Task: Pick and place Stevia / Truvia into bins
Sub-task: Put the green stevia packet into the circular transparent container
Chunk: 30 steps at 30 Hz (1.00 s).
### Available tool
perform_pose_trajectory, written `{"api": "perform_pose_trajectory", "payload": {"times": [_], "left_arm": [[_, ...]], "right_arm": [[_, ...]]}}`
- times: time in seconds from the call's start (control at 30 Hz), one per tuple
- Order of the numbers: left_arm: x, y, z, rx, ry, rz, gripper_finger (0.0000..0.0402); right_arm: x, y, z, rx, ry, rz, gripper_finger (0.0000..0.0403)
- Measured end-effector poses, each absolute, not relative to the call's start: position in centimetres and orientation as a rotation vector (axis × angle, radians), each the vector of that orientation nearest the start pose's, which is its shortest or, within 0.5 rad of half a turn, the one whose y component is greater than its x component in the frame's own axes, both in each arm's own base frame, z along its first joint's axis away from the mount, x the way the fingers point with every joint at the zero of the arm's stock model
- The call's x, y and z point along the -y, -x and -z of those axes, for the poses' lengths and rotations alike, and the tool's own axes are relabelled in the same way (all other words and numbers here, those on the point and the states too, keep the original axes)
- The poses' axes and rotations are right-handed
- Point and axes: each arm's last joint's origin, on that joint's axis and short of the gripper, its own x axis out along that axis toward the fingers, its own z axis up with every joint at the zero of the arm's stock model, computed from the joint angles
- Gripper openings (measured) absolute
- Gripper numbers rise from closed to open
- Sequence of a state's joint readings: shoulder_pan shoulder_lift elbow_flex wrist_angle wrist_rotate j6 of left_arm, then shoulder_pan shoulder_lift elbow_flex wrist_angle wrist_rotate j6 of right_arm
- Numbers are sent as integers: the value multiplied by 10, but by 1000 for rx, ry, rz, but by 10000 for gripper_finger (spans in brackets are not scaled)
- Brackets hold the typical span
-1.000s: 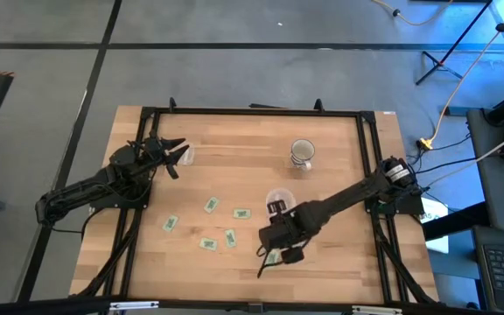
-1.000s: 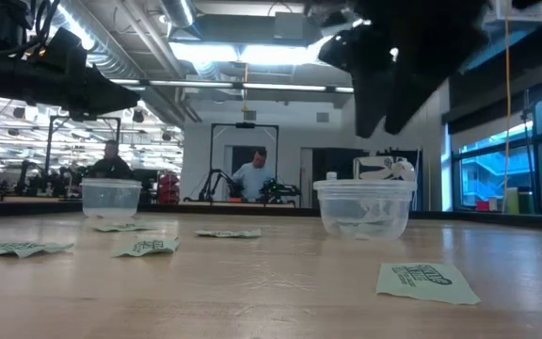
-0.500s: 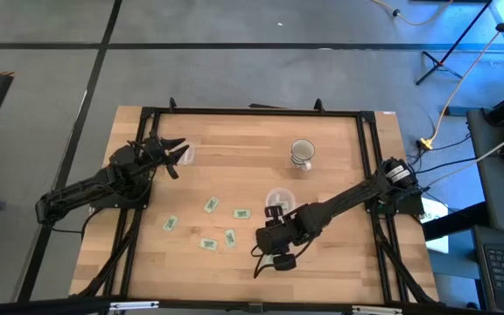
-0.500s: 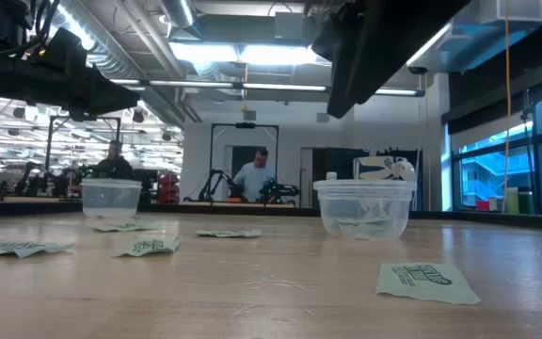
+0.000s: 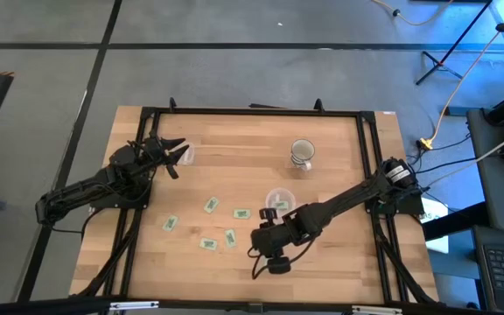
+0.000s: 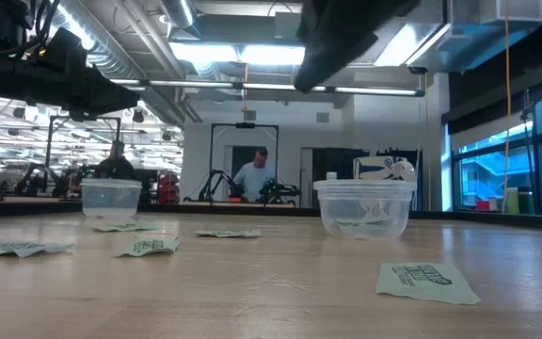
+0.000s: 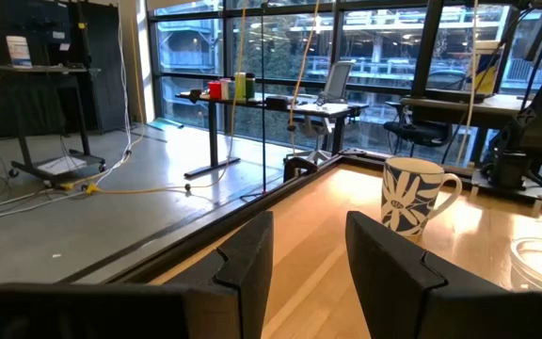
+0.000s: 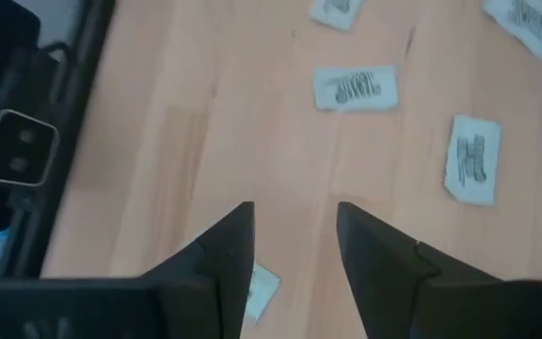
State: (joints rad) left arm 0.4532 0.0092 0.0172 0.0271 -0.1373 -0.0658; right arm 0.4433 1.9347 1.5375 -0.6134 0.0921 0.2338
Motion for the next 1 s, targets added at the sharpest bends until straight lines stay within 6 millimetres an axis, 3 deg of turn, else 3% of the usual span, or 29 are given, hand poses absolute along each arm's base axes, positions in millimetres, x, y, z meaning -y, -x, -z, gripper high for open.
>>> {"api": "perform_pose_trajectory", "payload": {"times": [0.27, 0.47, 0.67, 1.0], "left_arm": [[-46, -85, -171, 54, 58, -589, 130], [-46, -85, -171, 54, 58, -589, 130], [-46, -85, -171, 54, 58, -589, 130], [-46, -85, -171, 54, 58, -589, 130]], "right_arm": [[-180, -374, -230, -994, 73, -225, 199], [-189, -367, -228, -1003, 211, -327, 224], [-200, -353, -209, -1022, 421, -462, 226], [-200, -346, -180, -1016, 379, -445, 226]]}}
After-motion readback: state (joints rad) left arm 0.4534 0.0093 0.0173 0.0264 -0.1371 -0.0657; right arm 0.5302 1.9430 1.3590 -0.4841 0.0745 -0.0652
